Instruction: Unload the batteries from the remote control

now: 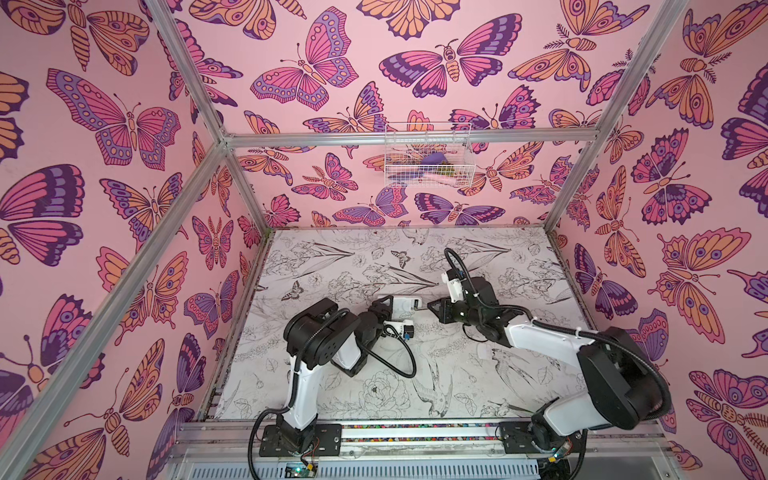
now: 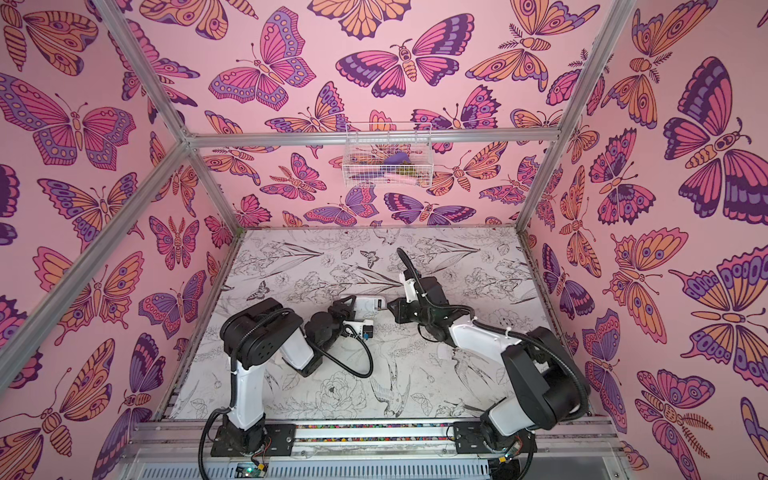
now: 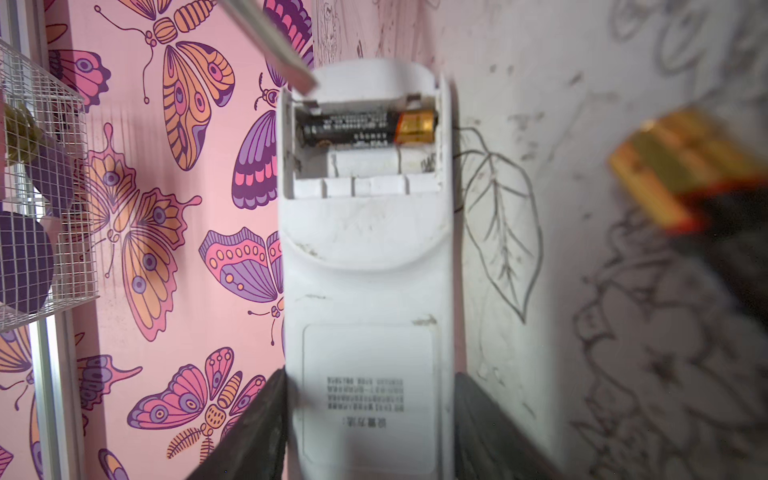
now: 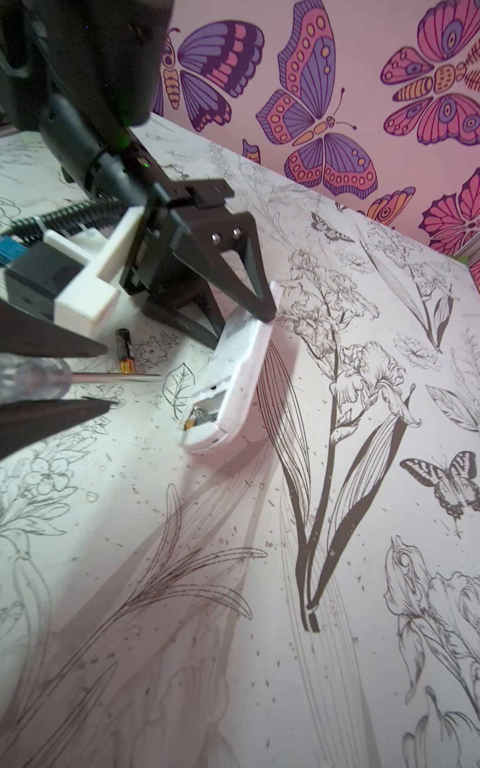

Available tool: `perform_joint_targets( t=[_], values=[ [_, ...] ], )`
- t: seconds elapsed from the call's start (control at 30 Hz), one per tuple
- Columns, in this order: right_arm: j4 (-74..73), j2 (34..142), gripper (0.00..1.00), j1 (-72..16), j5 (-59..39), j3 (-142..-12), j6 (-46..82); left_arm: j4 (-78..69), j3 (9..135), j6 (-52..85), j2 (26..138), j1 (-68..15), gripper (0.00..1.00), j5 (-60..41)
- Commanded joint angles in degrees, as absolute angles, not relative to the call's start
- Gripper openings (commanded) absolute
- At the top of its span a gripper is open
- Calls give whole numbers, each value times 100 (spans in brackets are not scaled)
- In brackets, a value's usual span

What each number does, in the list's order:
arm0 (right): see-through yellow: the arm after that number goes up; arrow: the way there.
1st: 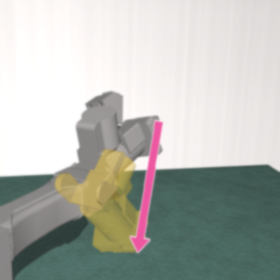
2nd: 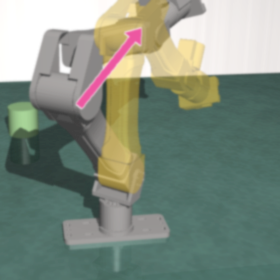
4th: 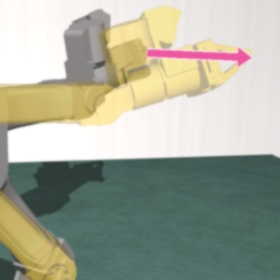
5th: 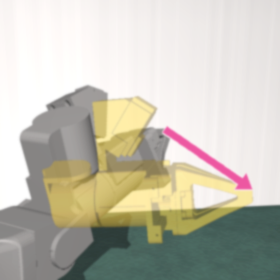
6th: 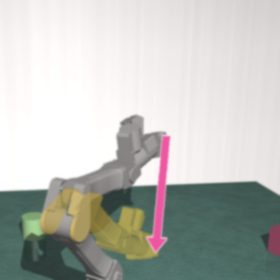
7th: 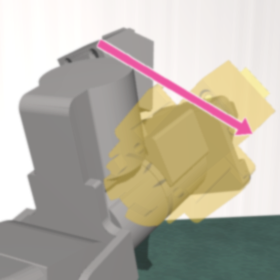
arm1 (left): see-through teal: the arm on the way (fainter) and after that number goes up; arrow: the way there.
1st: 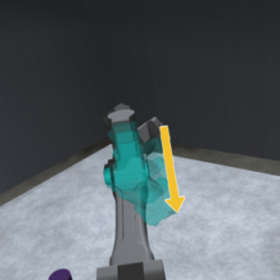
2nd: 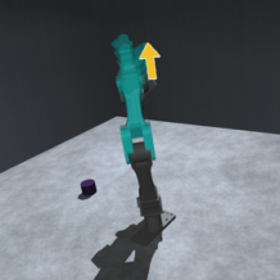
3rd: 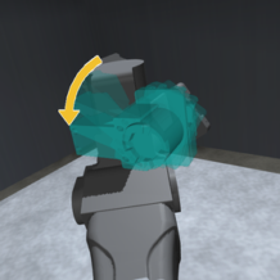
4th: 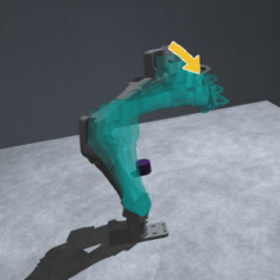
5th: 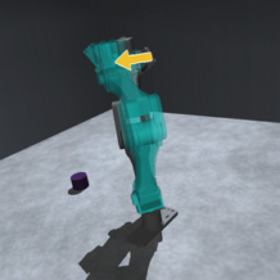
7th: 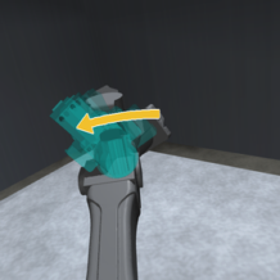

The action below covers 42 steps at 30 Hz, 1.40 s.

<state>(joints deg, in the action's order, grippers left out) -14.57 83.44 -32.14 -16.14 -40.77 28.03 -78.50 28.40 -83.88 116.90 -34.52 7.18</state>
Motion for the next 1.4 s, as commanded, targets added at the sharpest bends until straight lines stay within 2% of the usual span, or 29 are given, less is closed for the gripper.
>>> perform_joint_targets(
  t=[0.0, 0.33, 0.53, 0.77, 0.97, 1.2, 1.37],
  values=[
    [-1233, 7912, 0, -3255, -1528, -3897, 2851, -6784, 2958, -7943, 11395, -3426, 7, 743],
    [-1084, 6947, 0, -3261, -1240, -3158, 3128, -4635, 3763, -6563, 10436, -3346, 8, 852],
    [-805, 6479, 0, -3261, -1075, -2981, 3040, -2538, 4653, -5661, 9712, -3361, 8, 733],
    [-816, 6387, 0, -3261, -982, -2922, 2997, -3, 6001, -4397, 9369, -3293, 7, 906],
    [-942, 6611, 0, -3265, -1077, -3000, 3086, 1857, 6888, -3297, 9130, -3217, 7, 557],
    [-931, 6724, 0, -3261, -1126, -3081, 3041, 3118, 7107, -2270, 8812, -2983, 7, -104],
    [-1048, 6776, 0, -3261, -996, -2935, 3038, 3357, 6761, -1767, 8642, -2859, 9, -587]
  ],
)
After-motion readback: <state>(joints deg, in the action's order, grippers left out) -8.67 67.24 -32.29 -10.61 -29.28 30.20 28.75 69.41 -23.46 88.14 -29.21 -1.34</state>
